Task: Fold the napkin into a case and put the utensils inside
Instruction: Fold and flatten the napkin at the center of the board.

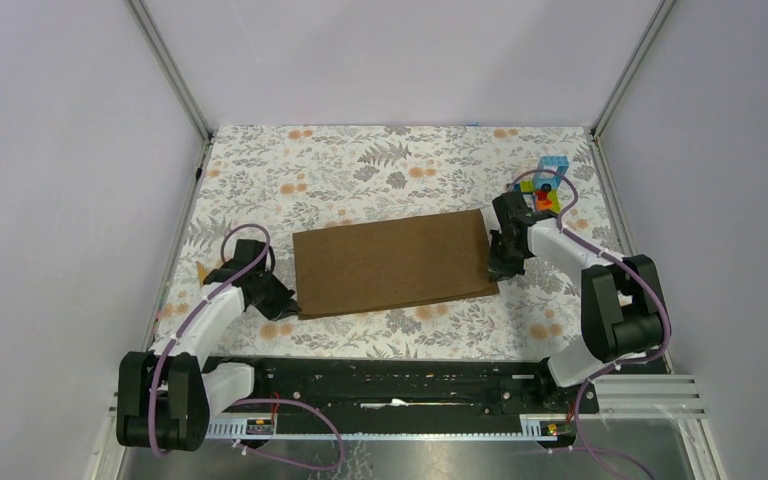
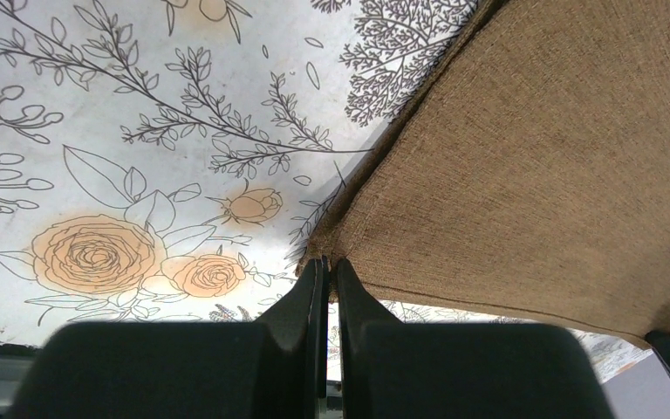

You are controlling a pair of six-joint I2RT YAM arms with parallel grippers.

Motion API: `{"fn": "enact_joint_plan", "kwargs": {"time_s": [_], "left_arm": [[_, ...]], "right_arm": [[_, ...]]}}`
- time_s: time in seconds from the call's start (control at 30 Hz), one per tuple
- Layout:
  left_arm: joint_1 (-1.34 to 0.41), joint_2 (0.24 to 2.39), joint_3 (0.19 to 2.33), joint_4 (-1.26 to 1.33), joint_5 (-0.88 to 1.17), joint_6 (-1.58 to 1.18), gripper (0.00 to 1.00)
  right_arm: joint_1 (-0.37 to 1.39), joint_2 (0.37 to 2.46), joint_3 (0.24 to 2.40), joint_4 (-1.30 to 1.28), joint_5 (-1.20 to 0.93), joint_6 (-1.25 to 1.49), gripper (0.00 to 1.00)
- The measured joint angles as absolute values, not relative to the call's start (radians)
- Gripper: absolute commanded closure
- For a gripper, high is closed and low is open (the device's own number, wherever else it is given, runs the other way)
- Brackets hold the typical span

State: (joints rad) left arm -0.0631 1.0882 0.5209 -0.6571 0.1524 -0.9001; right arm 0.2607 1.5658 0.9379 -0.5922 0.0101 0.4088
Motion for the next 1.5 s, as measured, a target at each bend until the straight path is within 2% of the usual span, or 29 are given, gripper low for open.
{"fn": "enact_joint_plan", "kwargs": {"time_s": [1.5], "left_arm": [[-0.119, 1.148, 0.561, -0.674, 0.067, -0.925, 1.0]], "right_arm": [[0.261, 1.567, 0.913, -0.597, 0.036, 0.437, 1.0]]}}
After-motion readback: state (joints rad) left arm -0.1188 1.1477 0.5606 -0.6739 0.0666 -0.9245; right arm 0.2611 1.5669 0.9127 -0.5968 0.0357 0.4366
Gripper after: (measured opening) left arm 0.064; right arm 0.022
